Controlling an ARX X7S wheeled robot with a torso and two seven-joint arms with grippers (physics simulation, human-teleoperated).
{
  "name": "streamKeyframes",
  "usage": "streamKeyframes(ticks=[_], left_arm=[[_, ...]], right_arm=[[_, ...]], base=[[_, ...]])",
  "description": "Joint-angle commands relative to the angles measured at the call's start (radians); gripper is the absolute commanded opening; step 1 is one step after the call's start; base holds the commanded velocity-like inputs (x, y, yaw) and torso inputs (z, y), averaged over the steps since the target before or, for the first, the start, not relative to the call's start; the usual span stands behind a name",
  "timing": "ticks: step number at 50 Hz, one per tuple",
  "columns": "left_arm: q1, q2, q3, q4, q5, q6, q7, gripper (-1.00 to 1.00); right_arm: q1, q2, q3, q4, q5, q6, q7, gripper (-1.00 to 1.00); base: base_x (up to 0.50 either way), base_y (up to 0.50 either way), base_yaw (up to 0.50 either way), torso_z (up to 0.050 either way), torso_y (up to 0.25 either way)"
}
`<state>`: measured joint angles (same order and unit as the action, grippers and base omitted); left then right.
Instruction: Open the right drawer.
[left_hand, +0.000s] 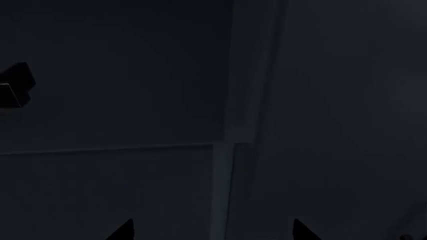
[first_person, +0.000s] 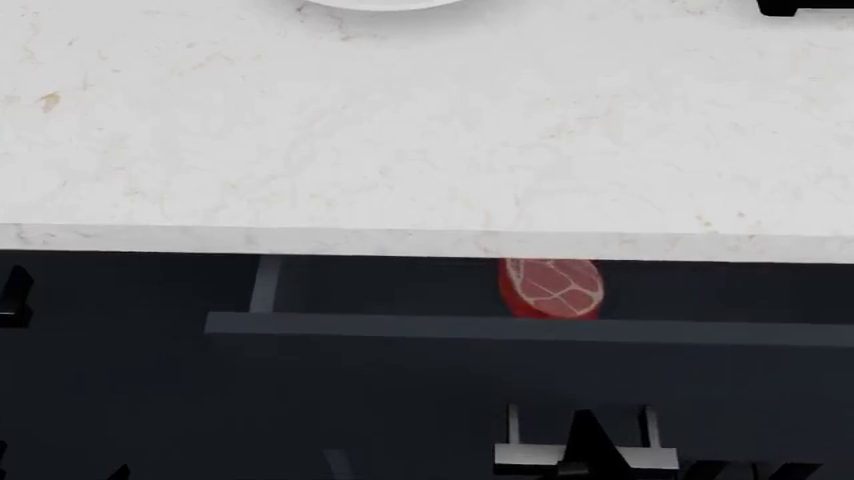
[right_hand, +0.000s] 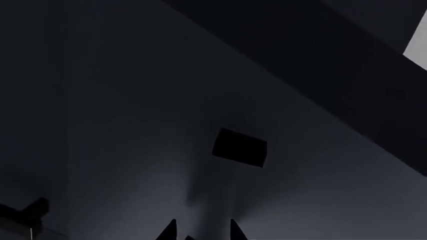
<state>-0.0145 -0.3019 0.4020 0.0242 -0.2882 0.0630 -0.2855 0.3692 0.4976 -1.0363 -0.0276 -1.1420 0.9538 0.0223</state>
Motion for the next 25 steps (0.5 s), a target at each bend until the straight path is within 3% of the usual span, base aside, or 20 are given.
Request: streamKeyframes(ticks=[1, 14, 25], left_arm=[[0.0, -0.003, 0.002, 0.007, -0.003, -0.004, -0.006, 1.0], [-0.004, -0.004, 0.005, 0.0, -0.006, -0.001, -0.007, 1.0], [-0.004, -0.006, 0.007, -0.002, -0.008, 0.003, -0.008, 1.0]], right_arm=[[0.008, -0.01, -0.041, -0.051, -0.123, -0.003, 0.053, -1.0], [0.014, -0.008, -0.044, -0.059, -0.134, -0.002, 0.031, -1.0], [0.007, -0.011, -0.042, -0.049, -0.127, -0.006, 0.041, -1.0]], base=[[0.0, 0.0, 0.0, 0.0, 0.0], [0.0, 0.0, 0.0, 0.001, 0.001], [-0.23, 0.0, 0.0, 0.001, 0.002]])
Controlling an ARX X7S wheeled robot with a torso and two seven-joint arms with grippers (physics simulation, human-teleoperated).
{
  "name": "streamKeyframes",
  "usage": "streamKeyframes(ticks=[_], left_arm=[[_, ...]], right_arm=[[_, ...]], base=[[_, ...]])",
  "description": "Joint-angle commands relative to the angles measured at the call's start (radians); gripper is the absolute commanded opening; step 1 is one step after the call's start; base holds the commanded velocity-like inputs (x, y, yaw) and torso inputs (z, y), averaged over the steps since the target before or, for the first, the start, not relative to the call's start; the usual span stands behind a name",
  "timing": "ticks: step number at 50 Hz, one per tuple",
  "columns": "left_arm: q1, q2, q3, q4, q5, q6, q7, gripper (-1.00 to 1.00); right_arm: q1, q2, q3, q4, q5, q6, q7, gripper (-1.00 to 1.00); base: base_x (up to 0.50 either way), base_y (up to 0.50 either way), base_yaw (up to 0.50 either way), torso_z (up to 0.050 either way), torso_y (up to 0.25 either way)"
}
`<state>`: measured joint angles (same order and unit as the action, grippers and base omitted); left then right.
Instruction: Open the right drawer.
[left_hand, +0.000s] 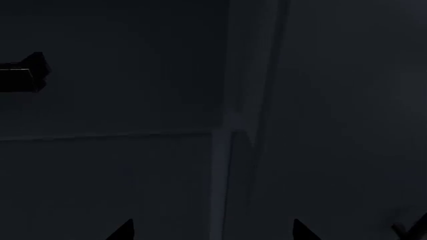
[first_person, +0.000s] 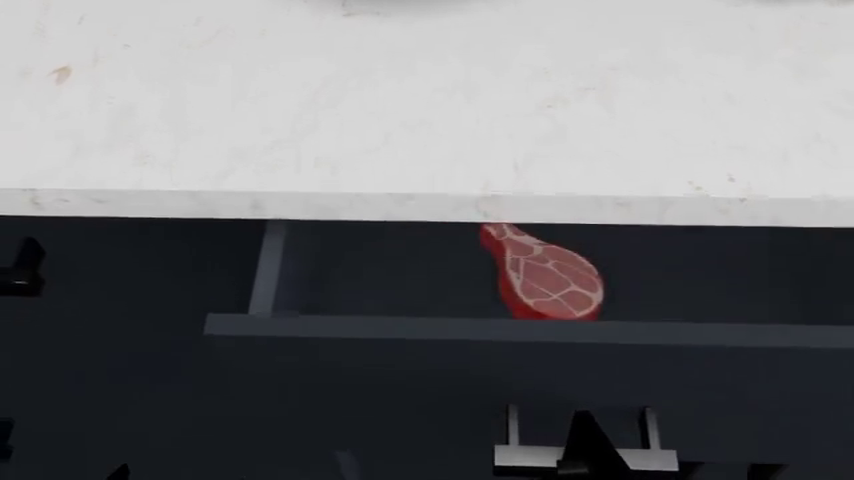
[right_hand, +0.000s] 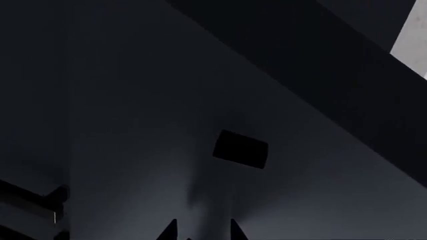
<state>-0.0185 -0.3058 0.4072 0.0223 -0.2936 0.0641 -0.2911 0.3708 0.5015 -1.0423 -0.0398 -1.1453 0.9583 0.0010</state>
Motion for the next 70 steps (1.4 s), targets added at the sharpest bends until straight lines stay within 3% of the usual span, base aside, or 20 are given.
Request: streamKeyframes(ticks=[1, 70], left_arm=[[0.001, -0.002, 0.002, -0.002, -0.001, 0.004, -0.003, 1.0], [-0.006, -0.013, 0.017, -0.004, -0.014, 0.009, -0.016, 1.0]], right_arm=[[0.005, -0.015, -0.036, -0.038, -0.124, -0.009, 0.061, -1.0], [-0.002, -0.024, -0.034, -0.015, -0.127, -0.022, 0.077, -1.0]], base=[[-0.23, 0.0, 0.0, 0.0, 0.0], [-0.2, 0.0, 0.0, 0.001, 0.001]])
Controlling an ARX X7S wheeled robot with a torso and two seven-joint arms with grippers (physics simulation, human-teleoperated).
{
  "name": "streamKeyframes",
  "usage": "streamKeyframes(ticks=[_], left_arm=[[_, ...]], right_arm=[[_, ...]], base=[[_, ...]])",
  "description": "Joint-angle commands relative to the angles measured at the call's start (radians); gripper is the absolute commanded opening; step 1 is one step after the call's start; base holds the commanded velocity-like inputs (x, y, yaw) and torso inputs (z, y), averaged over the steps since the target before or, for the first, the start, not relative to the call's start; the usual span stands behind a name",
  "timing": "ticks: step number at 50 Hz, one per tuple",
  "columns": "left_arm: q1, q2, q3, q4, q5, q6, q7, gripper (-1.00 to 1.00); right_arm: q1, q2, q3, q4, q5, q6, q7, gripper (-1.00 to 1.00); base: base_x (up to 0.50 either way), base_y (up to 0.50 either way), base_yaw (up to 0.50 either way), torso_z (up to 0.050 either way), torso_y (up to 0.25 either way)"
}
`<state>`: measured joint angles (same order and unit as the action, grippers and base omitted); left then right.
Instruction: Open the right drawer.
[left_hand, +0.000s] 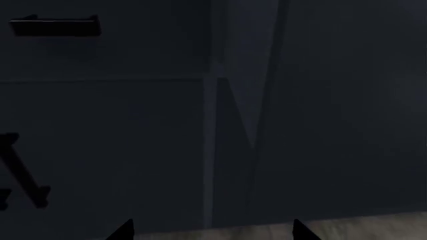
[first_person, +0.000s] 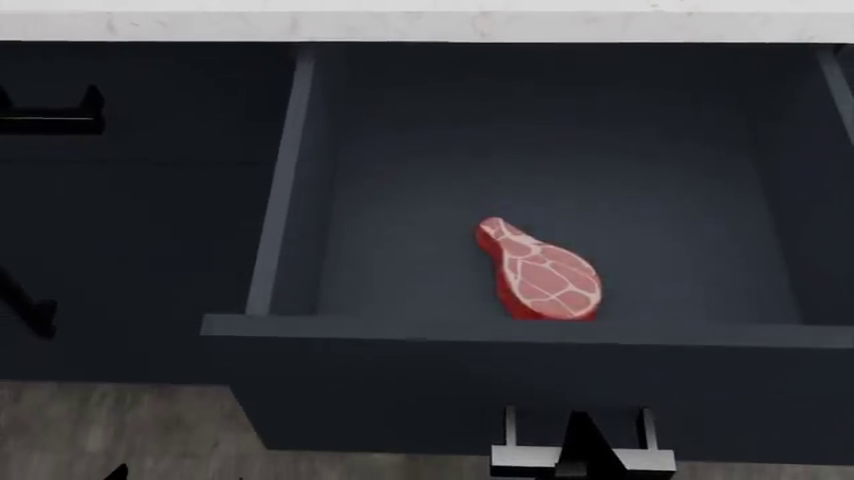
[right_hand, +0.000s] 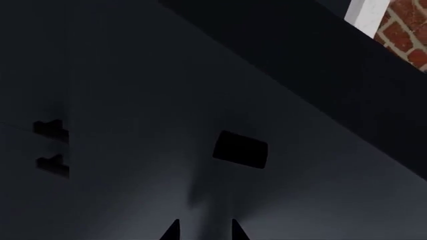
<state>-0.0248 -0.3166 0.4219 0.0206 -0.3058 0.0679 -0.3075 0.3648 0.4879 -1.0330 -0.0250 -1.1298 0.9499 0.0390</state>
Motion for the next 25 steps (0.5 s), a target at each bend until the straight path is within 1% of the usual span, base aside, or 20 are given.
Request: streamKeyframes(ticks=[1, 25], left_arm=[[0.0, -0.003, 0.002, 0.001, -0.003, 0.003, -0.001, 1.0], [-0.002, -0.006, 0.006, 0.0, -0.007, 0.004, -0.007, 1.0]], right_arm=[[0.004, -0.01, -0.043, -0.031, -0.144, -0.013, 0.037, -1.0], [0.004, -0.007, -0.046, -0.041, -0.154, -0.015, 0.026, -1.0]], base=[[-0.17, 0.0, 0.0, 0.0, 0.0], [-0.17, 0.0, 0.0, 0.0, 0.001]])
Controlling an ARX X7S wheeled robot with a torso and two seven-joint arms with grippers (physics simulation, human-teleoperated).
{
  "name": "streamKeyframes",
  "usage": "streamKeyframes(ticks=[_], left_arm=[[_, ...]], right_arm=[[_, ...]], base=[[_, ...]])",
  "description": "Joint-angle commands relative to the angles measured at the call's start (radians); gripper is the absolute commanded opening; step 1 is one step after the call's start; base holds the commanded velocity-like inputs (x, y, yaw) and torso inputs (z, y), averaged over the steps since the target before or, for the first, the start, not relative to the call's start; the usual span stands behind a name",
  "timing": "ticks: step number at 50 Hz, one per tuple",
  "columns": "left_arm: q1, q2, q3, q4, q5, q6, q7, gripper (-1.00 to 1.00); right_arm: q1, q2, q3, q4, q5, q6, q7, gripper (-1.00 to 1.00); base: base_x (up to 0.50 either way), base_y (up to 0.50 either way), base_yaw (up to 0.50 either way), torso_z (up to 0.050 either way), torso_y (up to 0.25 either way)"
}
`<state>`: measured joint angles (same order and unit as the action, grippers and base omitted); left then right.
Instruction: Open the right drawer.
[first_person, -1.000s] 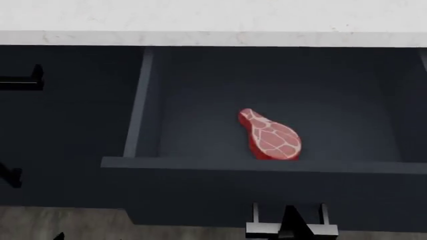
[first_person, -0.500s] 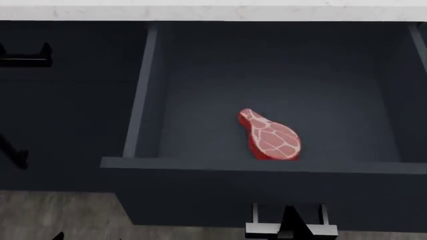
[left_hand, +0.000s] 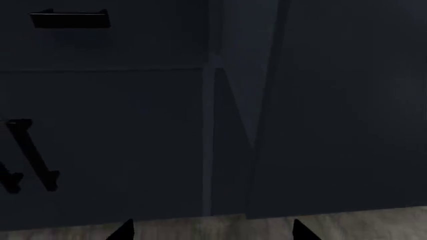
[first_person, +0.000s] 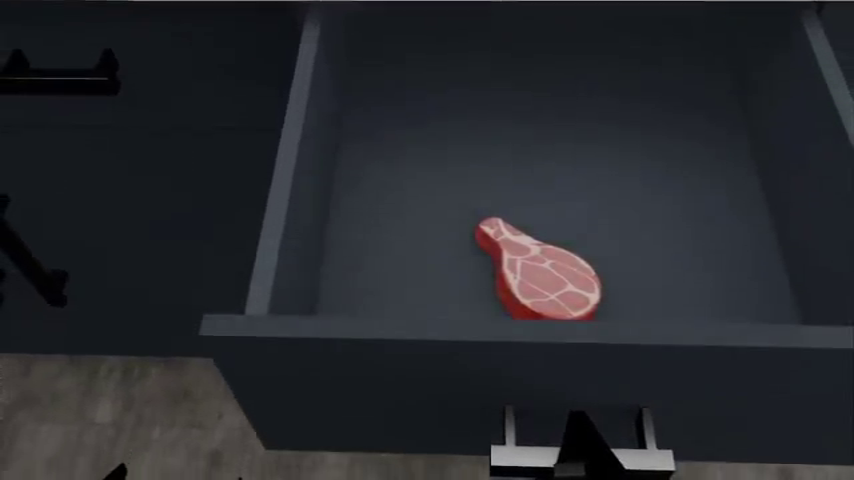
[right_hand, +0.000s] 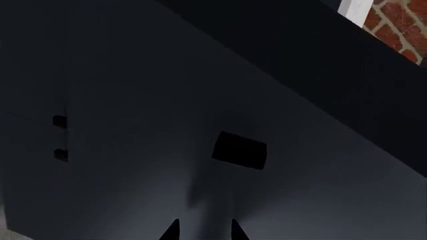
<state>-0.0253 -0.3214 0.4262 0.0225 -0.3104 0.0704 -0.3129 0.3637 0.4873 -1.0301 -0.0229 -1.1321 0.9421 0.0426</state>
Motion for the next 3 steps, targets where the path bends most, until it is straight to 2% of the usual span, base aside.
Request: streamKeyframes(ticks=[1, 3], left_arm=[[-0.002, -0.001, 0.003, -0.004, -0.002, 0.003, -0.001, 1.0], [-0.002, -0.001, 0.003, -0.004, -0.002, 0.004, -0.001, 1.0]], right_arm=[[0.005, -0.005, -0.048, -0.041, -0.15, -0.009, 0.024, -1.0], [0.005, -0.005, -0.048, -0.042, -0.151, -0.009, 0.024, -1.0]], base=[[-0.17, 0.0, 0.0, 0.0, 0.0], [-0.17, 0.0, 0.0, 0.0, 0.0]])
